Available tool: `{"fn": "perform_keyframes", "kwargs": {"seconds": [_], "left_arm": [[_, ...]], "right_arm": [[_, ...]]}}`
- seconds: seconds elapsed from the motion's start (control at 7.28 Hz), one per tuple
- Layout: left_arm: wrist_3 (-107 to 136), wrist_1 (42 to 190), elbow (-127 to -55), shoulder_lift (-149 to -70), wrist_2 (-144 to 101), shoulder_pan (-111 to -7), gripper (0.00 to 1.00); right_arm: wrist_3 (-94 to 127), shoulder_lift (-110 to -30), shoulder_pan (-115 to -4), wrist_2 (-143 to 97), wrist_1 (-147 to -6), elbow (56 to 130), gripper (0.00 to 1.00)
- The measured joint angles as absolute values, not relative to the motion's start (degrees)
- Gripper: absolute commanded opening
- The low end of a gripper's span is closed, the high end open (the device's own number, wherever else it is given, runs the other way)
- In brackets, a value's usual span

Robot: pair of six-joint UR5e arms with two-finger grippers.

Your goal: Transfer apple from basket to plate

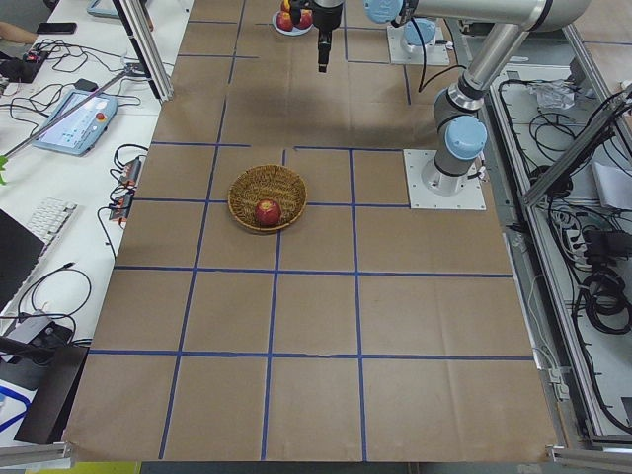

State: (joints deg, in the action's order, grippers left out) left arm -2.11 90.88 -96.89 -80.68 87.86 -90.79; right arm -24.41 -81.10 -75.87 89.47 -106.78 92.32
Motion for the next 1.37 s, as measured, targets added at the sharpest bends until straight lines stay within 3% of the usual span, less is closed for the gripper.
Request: {"fn": "perform_keyframes", "kwargs": {"seconds": [0.55,1.37], "left_arm": [[-2.1,90.9,-96.9,-80.7,87.9,-90.8,0.99],[-2.3,90.9,-96.9,-80.8,88.3,-90.7,0.99]], "right_arm": [[-6.1,-84.9,-88.7,89.8,-96.3,89.7,1.00],[-4.4,-86.5,-89.2,90.0,-94.3,89.3,1.00]]}}
